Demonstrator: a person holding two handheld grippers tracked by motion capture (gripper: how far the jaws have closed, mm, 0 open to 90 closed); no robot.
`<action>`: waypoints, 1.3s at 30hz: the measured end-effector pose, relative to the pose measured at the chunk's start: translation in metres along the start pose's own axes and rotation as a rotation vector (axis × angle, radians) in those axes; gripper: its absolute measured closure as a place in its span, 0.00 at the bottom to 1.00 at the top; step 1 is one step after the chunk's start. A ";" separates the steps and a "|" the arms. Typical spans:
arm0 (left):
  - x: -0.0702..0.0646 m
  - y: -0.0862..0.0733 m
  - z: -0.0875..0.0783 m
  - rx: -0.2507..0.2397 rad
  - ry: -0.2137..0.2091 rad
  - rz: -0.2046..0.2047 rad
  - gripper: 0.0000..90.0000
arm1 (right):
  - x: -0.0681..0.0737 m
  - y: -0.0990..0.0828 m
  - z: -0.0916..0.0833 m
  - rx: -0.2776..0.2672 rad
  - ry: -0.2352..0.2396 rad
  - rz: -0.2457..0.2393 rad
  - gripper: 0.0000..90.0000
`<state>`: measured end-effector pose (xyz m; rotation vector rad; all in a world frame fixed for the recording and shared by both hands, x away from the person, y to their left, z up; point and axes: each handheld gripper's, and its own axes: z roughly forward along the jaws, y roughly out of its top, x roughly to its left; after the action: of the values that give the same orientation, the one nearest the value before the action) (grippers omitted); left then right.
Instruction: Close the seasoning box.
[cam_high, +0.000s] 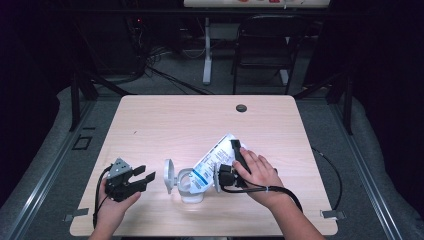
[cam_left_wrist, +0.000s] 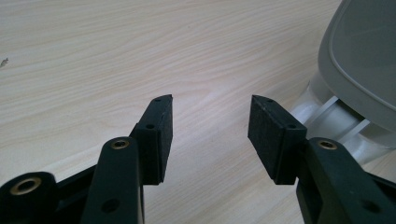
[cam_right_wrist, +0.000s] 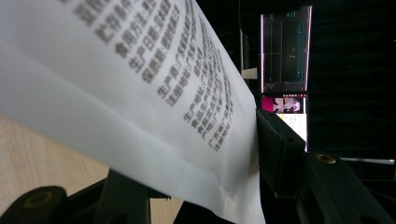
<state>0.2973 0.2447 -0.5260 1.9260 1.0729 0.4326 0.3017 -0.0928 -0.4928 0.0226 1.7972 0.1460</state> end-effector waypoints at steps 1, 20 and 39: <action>0.000 0.000 0.000 0.000 0.000 0.002 0.56 | 0.000 0.000 0.000 -0.002 0.000 -0.001 0.58; 0.000 0.000 0.000 0.004 0.002 0.002 0.56 | 0.000 0.000 0.001 -0.004 -0.002 -0.012 0.58; -0.001 0.000 0.000 -0.001 -0.002 -0.001 0.56 | -0.001 0.001 -0.001 -0.002 -0.009 -0.018 0.59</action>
<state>0.2971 0.2441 -0.5263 1.9246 1.0727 0.4306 0.3011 -0.0917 -0.4915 0.0055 1.7875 0.1352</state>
